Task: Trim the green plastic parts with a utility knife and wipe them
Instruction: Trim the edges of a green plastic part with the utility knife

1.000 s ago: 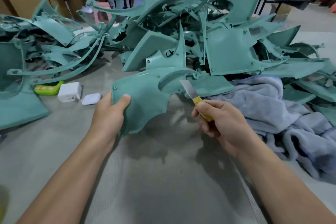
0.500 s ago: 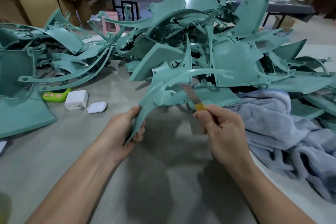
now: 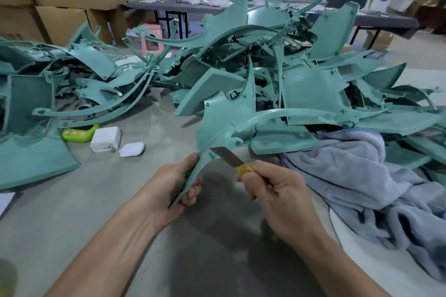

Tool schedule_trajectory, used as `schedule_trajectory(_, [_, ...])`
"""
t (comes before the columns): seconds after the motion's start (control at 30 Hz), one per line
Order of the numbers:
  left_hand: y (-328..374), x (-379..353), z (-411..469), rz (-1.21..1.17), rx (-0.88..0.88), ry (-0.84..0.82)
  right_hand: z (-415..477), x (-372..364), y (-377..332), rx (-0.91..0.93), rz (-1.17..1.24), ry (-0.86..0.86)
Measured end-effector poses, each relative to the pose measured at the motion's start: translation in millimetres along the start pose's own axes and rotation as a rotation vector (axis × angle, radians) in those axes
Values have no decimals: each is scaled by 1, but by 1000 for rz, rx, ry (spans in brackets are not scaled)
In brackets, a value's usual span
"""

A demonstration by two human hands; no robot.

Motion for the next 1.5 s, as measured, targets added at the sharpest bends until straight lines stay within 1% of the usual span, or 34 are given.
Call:
schedule_trajectory(0.07, [-1,-1,-1,10,3,-1,5,8,3,-53,37,107])
schedule_trajectory(0.13, [0,1,0,20,-9,31,5,17,4,-64,85,183])
schedule_trajectory(0.17, [1,3,1,19,-23,48,3,17,3,-39,108,176])
schedule_trajectory(0.23, [2,8,2,13,-56,86,-3,8,-1,7,104,80])
schedule_trajectory(0.27, [2,9,2,15,-69,96,-4,3,-1,3,68,31])
schedule_trajectory(0.3, [2,12,2,23,-79,100,-4,0,0,-20,46,20])
schedule_trajectory(0.33, [3,12,1,29,-84,101,0,3,2,-56,65,58])
schedule_trajectory(0.4, [7,12,-1,0,-95,113,5,17,9,-133,172,186])
schedule_trajectory(0.43, [11,12,-2,-44,-129,131,6,21,10,-165,249,202])
schedule_trajectory(0.47, [16,12,-3,-64,-210,162,5,21,12,-204,338,172])
schedule_trajectory(0.57, [38,19,-11,128,-618,331,-2,1,15,-391,577,-64])
schedule_trajectory(0.6, [40,18,-15,146,-700,338,-4,-6,14,-417,622,-120])
schedule_trajectory(0.63, [39,15,-16,150,-734,319,-4,-10,12,-425,669,-153])
schedule_trajectory(0.7, [33,7,-13,166,-723,259,-2,-13,10,-420,786,-161])
schedule_trajectory(0.77, [28,1,-9,166,-665,190,2,-8,11,-416,856,-107])
schedule_trajectory(0.87, [29,0,-5,188,-654,54,8,11,14,-385,831,12])
schedule_trajectory(0.93, [34,3,-8,255,-699,47,12,22,14,-343,778,50])
schedule_trajectory(0.97, [38,4,-12,334,-750,75,14,25,14,-331,759,53])
schedule_trajectory(1.03, [46,0,-22,583,-879,153,16,28,15,-328,742,53])
schedule_trajectory(1.07, [48,-3,-28,686,-944,164,16,29,14,-325,740,49])
schedule_trajectory(1.13, [49,-9,-35,774,-1023,117,16,28,11,-304,728,17])
schedule_trajectory(1.23, [49,-8,-34,710,-983,91,13,18,7,-311,758,-58])
schedule_trajectory(1.3, [49,-2,-28,543,-905,92,14,17,9,-340,863,-53])
schedule_trajectory(1.37, [46,2,-22,323,-824,88,14,23,15,-396,912,13])
schedule_trajectory(1.43, [41,1,-18,167,-745,68,11,21,23,-478,855,40])
schedule_trajectory(1.5, [33,-1,-11,56,-639,23,6,12,27,-537,812,6])
Point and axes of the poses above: each hand's wrist, its own z-axis towards the middle knuckle, its own x-axis out of the back of the hand, y = z × x, the point moved 6 cm from there along z, towards the middle knuckle, and after that the axes turned 5 degrees about -x, right-handed, at the moved point
